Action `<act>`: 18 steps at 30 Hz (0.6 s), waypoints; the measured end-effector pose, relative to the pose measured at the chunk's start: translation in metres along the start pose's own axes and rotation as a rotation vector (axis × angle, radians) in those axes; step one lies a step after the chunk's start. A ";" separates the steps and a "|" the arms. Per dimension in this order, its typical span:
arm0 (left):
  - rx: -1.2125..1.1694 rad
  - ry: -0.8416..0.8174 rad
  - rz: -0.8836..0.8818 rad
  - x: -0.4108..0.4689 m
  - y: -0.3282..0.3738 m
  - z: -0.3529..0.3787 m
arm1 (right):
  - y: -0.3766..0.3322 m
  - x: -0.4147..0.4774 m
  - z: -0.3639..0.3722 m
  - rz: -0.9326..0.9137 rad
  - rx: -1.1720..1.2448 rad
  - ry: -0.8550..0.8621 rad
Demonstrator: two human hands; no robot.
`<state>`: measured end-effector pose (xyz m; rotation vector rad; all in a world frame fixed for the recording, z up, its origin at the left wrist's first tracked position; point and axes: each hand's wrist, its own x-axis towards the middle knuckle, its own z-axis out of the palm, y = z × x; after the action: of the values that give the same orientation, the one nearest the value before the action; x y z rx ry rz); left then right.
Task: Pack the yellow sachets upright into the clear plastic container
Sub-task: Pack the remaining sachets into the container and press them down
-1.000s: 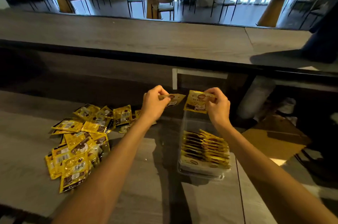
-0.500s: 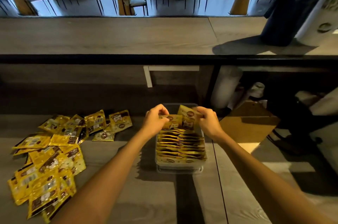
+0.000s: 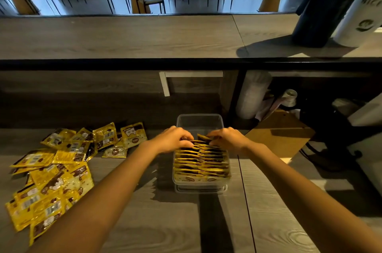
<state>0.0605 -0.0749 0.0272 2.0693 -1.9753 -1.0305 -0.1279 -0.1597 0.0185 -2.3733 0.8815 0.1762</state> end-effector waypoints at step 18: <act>0.142 -0.072 -0.066 0.014 0.001 0.003 | -0.006 0.012 -0.005 0.036 -0.095 -0.067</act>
<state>0.0574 -0.0863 0.0197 2.2140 -2.0844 -1.0183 -0.1158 -0.1658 0.0220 -2.4250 0.9030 0.3168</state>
